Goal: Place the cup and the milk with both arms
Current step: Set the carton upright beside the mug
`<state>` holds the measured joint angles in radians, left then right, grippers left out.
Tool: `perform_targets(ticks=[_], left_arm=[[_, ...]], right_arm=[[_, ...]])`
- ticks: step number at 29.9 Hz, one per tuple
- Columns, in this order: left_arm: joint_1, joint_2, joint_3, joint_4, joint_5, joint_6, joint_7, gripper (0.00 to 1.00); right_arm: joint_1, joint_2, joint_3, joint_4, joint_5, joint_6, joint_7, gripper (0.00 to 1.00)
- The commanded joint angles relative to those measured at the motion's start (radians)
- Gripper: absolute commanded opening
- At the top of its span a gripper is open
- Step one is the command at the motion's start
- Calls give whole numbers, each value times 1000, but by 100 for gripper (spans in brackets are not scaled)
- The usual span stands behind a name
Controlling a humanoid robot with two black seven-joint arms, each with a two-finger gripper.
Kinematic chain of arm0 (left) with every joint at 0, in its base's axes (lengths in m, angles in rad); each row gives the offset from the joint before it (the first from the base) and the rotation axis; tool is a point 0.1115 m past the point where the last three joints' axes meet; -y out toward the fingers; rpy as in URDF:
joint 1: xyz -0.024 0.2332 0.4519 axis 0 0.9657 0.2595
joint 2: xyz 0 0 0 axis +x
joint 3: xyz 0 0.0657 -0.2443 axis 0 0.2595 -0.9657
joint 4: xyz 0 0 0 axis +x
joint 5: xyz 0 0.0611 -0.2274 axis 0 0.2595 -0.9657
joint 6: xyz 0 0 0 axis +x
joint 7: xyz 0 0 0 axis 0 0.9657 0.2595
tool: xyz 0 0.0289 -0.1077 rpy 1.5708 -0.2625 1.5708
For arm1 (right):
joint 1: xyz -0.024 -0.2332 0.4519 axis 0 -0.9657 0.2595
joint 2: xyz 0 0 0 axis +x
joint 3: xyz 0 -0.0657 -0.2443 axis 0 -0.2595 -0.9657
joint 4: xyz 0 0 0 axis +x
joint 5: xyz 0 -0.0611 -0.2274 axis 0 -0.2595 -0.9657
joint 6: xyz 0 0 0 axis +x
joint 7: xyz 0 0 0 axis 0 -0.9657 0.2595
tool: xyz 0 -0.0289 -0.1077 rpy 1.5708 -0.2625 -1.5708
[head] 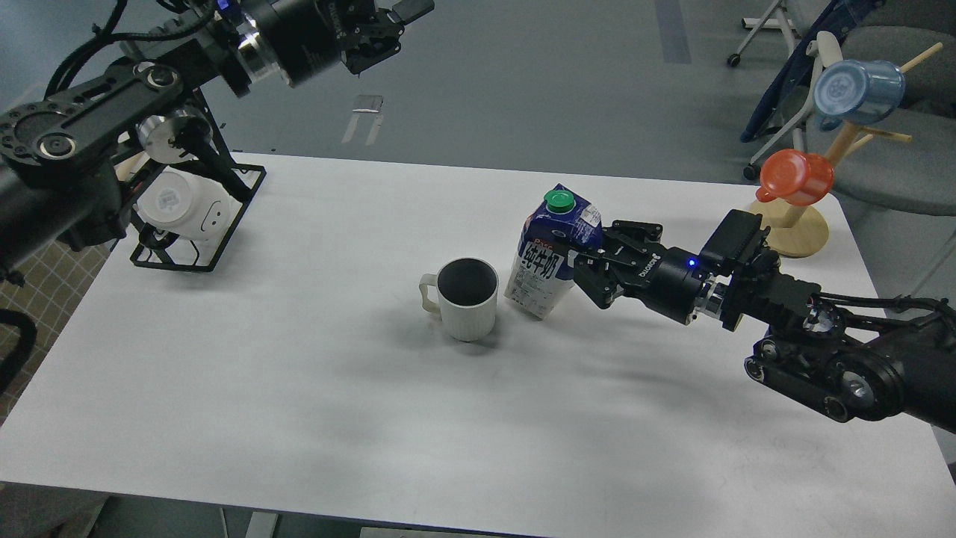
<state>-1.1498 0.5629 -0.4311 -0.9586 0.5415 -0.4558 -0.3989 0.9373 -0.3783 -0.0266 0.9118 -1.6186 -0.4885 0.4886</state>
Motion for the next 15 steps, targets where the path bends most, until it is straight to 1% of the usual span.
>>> perform_targets(ticks=[1,2,3,4,5,7,9,10,15], left_arm=[[-1,0,-1,0,0,0,0,94],[-1,0,-1,0,0,0,0,94],[1,0,0,0,0,-1,0,94],[1,2,0,0,0,-1,0,94],[1,2,-1,1,0,-1,0,94],[1,2,-1,0,0,-1,0,94],[1,2,-1,1,0,-1,0,94],[1,2,-1,0,0,-1,0,94],[1,2,-1,0,0,-1,0,94]], right_arm=[[0,15,-6,-8,2,0,0,43],[0,15,-6,-8,2,0,0,43],[0,16,-7,-8,2,0,0,50],[0,16,-7,-8,3,0,0,55],[0,18,-7,-8,3,0,0,58],[0,16,-7,-7,3,0,0,69],[0,15,-7,-7,5,0,0,71],[1,12,-7,-5,8,0,0,74],[1,7,-7,-4,8,0,0,77]])
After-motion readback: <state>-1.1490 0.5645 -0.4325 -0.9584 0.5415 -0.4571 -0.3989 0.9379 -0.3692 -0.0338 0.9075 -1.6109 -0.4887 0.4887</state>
